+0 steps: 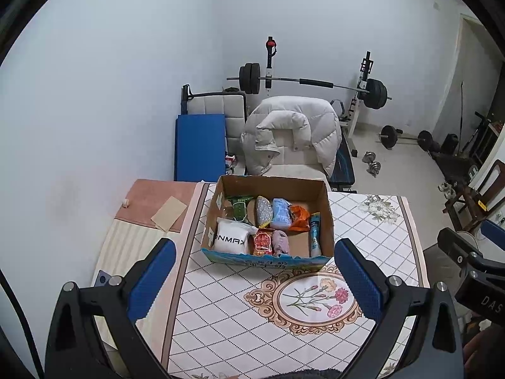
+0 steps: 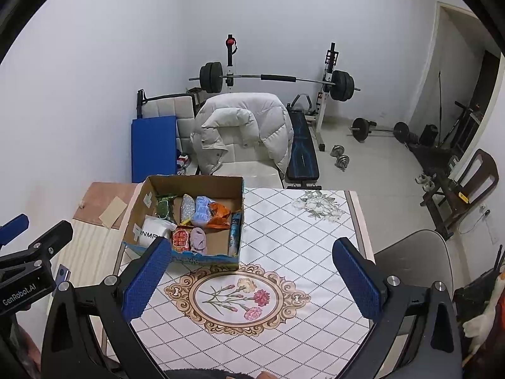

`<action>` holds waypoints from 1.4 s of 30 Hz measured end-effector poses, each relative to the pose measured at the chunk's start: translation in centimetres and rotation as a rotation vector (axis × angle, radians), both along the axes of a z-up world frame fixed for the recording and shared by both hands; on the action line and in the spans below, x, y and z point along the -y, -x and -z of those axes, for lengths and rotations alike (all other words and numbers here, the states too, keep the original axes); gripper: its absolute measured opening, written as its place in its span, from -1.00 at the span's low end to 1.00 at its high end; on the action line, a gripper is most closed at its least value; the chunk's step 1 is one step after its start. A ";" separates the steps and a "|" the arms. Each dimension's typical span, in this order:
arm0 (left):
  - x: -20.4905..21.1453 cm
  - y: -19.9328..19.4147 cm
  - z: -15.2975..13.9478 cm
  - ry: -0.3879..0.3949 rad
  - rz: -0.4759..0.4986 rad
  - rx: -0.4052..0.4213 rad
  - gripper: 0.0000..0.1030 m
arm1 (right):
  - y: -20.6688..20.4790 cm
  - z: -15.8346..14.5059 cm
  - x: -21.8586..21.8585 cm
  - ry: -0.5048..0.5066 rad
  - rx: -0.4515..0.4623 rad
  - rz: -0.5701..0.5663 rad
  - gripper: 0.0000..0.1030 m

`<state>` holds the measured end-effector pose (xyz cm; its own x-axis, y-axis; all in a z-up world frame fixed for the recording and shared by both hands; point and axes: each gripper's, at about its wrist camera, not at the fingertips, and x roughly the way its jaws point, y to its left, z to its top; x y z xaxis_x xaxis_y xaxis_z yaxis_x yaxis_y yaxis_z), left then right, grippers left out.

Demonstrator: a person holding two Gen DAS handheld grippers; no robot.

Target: Organize soft objects

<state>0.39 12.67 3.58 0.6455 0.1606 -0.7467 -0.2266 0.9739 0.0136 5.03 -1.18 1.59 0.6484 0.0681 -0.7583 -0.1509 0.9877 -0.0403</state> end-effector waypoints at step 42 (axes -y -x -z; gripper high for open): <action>-0.4 -0.7 1.1 -0.005 0.005 -0.001 1.00 | -0.3 0.2 -0.6 -0.008 0.000 -0.023 1.00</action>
